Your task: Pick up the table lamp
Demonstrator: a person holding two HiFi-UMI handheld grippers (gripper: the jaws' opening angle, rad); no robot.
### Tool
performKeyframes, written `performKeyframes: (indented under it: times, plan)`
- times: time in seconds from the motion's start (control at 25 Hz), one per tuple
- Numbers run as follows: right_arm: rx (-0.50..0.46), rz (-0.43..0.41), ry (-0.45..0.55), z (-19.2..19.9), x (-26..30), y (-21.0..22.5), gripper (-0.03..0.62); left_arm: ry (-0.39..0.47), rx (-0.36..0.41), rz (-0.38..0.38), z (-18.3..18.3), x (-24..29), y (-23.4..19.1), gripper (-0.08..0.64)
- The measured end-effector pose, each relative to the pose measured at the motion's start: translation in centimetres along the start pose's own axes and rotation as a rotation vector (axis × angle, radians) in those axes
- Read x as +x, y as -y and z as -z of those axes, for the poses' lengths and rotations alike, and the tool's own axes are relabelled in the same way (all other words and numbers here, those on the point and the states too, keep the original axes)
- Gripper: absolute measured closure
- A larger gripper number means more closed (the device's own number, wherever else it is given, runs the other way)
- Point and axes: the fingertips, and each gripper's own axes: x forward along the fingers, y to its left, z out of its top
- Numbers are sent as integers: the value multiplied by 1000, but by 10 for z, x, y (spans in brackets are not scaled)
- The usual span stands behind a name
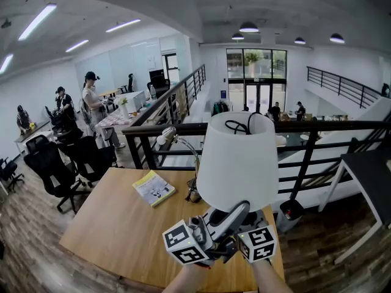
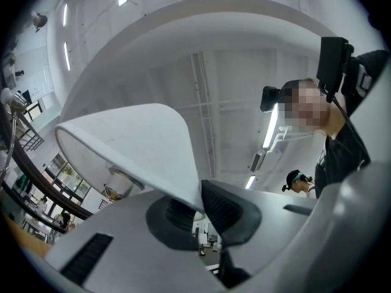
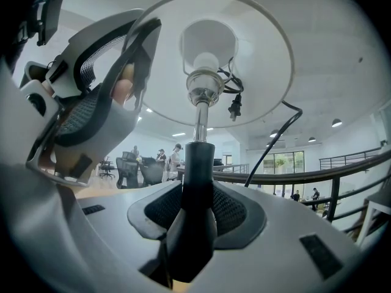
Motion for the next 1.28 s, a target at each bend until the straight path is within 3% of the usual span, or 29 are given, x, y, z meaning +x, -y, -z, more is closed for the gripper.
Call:
performKeyframes:
  times: [1.28]
  plan:
    - [-34,11,58,-32,-20,-16,440,20,36,42,-23,4,37,540]
